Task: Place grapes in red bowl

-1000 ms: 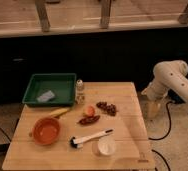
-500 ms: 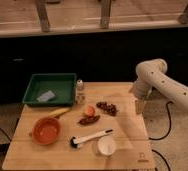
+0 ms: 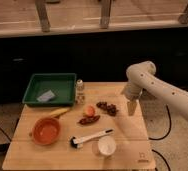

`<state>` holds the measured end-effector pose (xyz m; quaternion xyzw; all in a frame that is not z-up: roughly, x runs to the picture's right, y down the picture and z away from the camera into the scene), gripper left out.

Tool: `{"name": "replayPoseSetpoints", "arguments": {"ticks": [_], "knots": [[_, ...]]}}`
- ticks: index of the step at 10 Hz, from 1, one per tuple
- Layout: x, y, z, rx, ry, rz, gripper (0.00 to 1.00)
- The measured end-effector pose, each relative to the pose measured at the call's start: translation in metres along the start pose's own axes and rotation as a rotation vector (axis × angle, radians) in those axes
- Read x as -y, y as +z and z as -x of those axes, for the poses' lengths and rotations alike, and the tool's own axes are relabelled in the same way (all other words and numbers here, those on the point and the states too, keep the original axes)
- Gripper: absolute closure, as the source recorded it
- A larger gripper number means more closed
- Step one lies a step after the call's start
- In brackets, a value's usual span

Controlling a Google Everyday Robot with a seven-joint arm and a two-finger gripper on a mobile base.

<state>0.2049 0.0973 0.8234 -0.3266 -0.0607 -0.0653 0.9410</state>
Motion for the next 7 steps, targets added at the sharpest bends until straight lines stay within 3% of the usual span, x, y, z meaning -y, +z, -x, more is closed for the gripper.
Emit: {"name": "replayPoseSetpoints", "arguments": {"ticks": [4,7], "knots": [[0.002,0.017,-0.001,0.006,-0.036,0.007,0.20],[0.008,0.034,0.017,0.009,-0.063,0.010,0.20]]}}
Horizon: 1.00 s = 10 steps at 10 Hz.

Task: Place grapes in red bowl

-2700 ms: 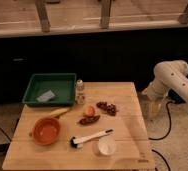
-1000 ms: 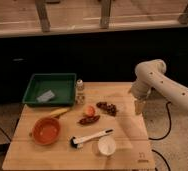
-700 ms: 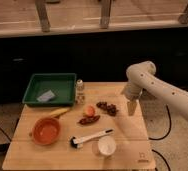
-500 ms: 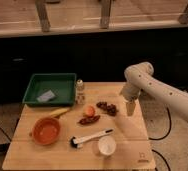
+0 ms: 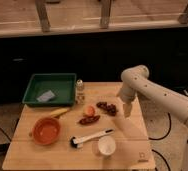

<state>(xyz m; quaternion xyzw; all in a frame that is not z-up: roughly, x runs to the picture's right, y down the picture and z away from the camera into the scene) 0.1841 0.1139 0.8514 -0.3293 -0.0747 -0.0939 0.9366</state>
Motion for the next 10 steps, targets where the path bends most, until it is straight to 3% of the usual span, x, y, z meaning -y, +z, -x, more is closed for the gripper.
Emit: {"name": "replayPoseSetpoints", "arguments": {"ticks": [10], "knots": [[0.008,0.038,0.011,0.003,-0.084,0.018,0.22]]}}
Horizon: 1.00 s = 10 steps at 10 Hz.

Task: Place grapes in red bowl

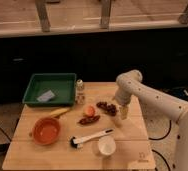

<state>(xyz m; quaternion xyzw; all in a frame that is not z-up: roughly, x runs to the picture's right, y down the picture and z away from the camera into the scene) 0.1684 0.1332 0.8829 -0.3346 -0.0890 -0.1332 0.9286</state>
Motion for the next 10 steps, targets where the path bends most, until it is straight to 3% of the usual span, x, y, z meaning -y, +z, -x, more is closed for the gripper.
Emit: {"name": "replayPoseSetpoints", "arguments": {"ticks": [4,7,10], "knots": [[0.003,0.008,0.003,-0.004,-0.025,0.005,0.33],[0.007,0.013,0.008,-0.007,-0.045,0.009,0.34],[0.009,0.017,0.011,-0.010,-0.056,0.009,0.42]]}}
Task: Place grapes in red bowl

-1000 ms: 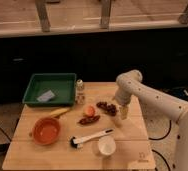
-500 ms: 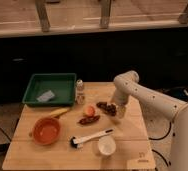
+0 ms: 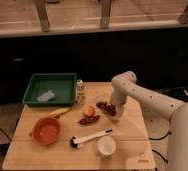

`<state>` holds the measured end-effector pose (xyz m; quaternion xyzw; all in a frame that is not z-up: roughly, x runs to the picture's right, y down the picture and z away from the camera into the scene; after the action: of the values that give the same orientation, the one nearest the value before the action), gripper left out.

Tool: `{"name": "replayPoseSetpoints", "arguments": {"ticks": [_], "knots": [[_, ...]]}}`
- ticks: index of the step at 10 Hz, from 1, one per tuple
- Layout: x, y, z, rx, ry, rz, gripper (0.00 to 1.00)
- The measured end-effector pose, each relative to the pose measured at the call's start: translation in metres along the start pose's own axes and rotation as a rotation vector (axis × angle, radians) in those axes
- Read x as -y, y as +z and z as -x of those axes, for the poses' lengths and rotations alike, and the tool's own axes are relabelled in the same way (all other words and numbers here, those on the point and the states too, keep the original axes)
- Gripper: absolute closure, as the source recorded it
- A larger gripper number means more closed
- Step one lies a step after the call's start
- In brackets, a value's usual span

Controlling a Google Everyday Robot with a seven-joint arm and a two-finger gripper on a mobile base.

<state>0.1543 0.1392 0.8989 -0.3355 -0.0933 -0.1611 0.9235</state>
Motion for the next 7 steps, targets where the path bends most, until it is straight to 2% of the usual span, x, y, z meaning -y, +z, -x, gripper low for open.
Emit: {"name": "replayPoseSetpoints", "arguments": {"ticks": [4,5,7], "knots": [[-0.001,0.005,0.006,-0.002,-0.014,0.002,0.47],[-0.001,0.004,0.007,-0.003,-0.015,0.000,0.52],[0.002,-0.010,0.008,-0.018,-0.015,-0.003,0.75]]}}
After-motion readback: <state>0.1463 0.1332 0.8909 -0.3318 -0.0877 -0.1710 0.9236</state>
